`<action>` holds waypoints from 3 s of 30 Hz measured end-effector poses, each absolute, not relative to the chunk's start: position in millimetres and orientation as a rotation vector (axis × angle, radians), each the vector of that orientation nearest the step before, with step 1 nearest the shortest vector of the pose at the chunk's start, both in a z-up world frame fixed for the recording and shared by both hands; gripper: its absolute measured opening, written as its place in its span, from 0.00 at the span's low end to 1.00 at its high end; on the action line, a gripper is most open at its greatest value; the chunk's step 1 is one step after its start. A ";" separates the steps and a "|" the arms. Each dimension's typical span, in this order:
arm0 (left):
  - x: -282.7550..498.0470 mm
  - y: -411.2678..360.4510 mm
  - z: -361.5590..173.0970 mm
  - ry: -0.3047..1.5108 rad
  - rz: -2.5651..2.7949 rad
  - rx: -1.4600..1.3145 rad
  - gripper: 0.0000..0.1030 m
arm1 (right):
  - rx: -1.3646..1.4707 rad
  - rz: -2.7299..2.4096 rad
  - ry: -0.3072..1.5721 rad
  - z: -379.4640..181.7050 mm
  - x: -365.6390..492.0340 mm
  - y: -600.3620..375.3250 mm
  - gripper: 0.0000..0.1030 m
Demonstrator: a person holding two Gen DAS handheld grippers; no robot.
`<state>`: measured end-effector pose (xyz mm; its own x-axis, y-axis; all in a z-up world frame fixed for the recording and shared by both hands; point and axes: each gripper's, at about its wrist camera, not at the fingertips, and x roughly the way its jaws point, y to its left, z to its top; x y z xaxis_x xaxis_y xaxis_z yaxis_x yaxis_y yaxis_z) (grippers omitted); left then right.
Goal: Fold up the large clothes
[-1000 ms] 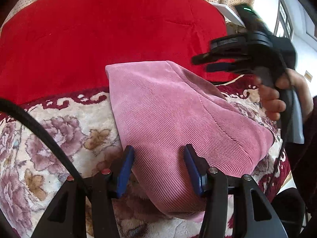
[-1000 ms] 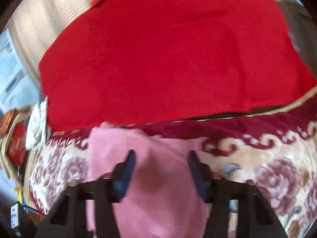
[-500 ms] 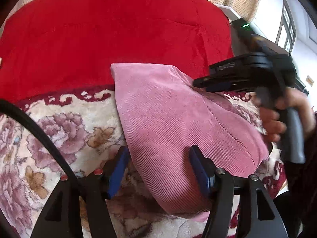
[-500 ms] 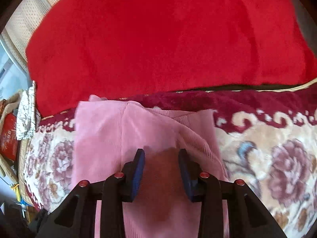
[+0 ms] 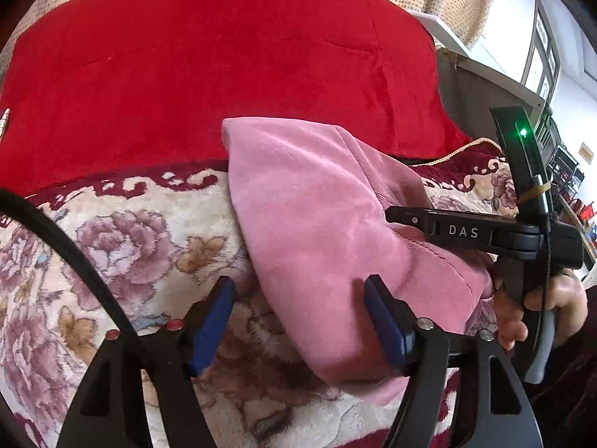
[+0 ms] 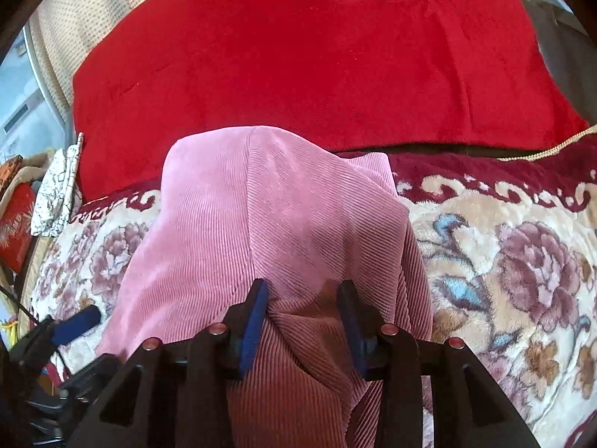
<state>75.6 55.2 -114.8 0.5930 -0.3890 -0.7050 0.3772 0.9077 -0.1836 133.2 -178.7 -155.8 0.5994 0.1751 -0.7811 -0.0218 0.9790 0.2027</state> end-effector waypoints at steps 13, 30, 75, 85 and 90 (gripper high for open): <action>80.3 56.1 -123.6 0.841 -0.437 -0.039 0.77 | 0.217 0.129 0.857 -160.8 127.8 -181.8 0.42; 82.9 57.7 -127.3 0.858 -0.437 -0.080 0.81 | 0.272 0.178 0.769 -168.4 120.9 -190.2 0.44; 86.5 62.0 -126.0 0.865 -0.402 -0.114 0.87 | 0.355 0.184 0.815 -147.7 114.9 -203.3 0.54; 88.3 59.9 -127.3 0.861 -0.384 -0.113 0.88 | 0.348 0.183 0.811 -151.1 116.3 -202.5 0.55; 89.4 59.3 -128.0 0.859 -0.377 -0.114 0.89 | 0.331 0.181 0.816 -153.4 117.4 -200.6 0.56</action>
<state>89.4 59.3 -128.0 0.5919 -0.3689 -0.7166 0.2778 0.9280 -0.2483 117.4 -200.6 -153.4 0.6737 0.2835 -0.6825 -0.0310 0.9335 0.3571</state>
